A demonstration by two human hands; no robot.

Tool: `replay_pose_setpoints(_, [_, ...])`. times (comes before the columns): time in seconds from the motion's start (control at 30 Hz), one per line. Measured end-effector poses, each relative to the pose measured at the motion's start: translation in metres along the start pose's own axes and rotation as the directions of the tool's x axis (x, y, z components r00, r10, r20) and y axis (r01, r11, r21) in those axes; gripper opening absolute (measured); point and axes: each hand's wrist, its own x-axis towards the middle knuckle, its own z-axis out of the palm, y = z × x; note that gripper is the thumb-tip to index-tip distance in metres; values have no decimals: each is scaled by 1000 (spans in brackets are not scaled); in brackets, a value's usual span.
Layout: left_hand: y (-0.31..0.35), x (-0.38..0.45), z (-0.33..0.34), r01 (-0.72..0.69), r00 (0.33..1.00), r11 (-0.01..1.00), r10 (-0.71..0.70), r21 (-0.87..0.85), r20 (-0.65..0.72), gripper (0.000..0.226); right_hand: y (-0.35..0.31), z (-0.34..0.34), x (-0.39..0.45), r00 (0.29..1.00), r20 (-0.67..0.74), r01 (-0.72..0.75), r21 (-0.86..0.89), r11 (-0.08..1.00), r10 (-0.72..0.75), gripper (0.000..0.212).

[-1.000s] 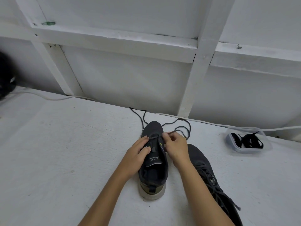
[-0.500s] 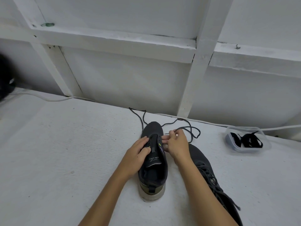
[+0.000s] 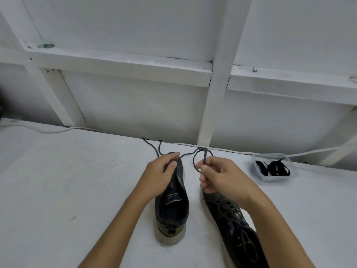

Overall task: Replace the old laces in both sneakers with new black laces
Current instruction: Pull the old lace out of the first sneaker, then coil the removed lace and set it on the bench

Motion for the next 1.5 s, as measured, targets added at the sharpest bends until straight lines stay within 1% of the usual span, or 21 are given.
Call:
replay_pose_setpoints(0.1, [21, 11, 10, -127, 992, 991, 128, -35, 20, 39, -12, -24, -27, 996, 82, 23, 10, 1000, -24, 17])
replay_pose_setpoints(0.23, [56, 20, 29, -315, 935, 949, 308, 12, 175, 51, -24, -50, -57, 979, 187, 58, 118, 991, -80, 13])
replay_pose_setpoints(0.33, [80, 15, 47, -387, 890, 921, 387, -48, 243, 40, -33, -61, -70, 965, 221, 97, 206, 974, -143, 20])
replay_pose_setpoints(0.43, [90, 4, 57, -313, 899, 947, 322, -76, 298, 20, -44, -67, -77, 966, 141, 149, 375, 915, -216, 21])
replay_pose_setpoints(0.53, [100, -14, 59, -248, 881, 960, 280, -130, 382, 24, -49, -74, -70, 966, -69, 253, 456, 853, -249, 15])
replay_pose_setpoints(0.6, [108, -28, 55, -263, 846, 955, 297, -138, 443, 22, -46, -77, -59, 919, -241, 379, 316, 870, -313, 19])
replay_pose_setpoints(0.67, [113, -39, 45, -332, 804, 938, 334, -95, 491, 23, -37, -80, -45, 799, -370, 455, -143, 879, -474, 19])
replay_pose_setpoints(0.73, [119, -41, 25, -377, 780, 925, 347, -51, 521, 23, -27, -82, -37, 742, -242, 415, -567, 712, -625, 17])
replay_pose_setpoints(0.8, [129, -34, 0, -379, 799, 925, 350, -44, 489, 22, -17, -80, -37, 830, -93, 368, -650, 665, -550, 17])
replay_pose_setpoints(0.9, [142, -9, -33, -375, 845, 924, 373, -72, 383, 33, -15, -64, -48, 941, 113, 338, -402, 851, -321, 25])
replay_pose_setpoints(0.93, [146, 1, -40, -385, 850, 921, 380, -61, 366, 34, -18, -59, -53, 942, 183, 319, -222, 921, -282, 27])
replay_pose_setpoints(1.0, [153, 13, -43, -375, 856, 922, 385, -98, 346, 30, -28, -55, -63, 913, 295, 257, 124, 958, -283, 29])
replay_pose_setpoints(1.1, [153, 19, -26, -309, 877, 916, 379, -257, 294, 24, -40, -56, -71, 852, 347, 184, 502, 845, -393, 25])
replay_pose_setpoints(1.17, [147, 12, -9, -272, 902, 918, 348, -290, 257, 30, -51, -57, -72, 862, 217, 211, 668, 714, -458, 18])
replay_pose_setpoints(1.23, [138, -1, 6, -287, 903, 927, 346, -242, 256, 35, -61, -61, -70, 896, -24, 300, 771, 562, -444, 20])
replay_pose_setpoints(1.27, [134, -8, 12, -312, 890, 929, 359, -200, 279, 30, -65, -67, -67, 884, -167, 408, 730, 548, -436, 23])
replay_pose_setpoints(1.3, [130, -14, 15, -339, 871, 930, 368, -144, 325, 25, -65, -75, -60, 840, -296, 535, 589, 606, -455, 22])
replay_pose_setpoints(1.37, [132, -25, 15, -398, 826, 917, 370, -26, 424, 22, -59, -92, -45, 698, -400, 652, 14, 758, -593, 16])
replay_pose_setpoints(1.4, [137, -27, 10, -435, 808, 901, 385, 10, 447, 20, -53, -96, -39, 691, -329, 575, -291, 765, -644, 15])
replay_pose_setpoints(1.43, [141, -25, 3, -471, 800, 881, 413, 29, 435, 18, -47, -99, -34, 739, -227, 474, -492, 730, -634, 18])
replay_pose_setpoints(1.5, [153, -14, -15, -519, 814, 854, 485, 25, 321, 13, -38, -95, -34, 890, -50, 344, -575, 742, -452, 28])
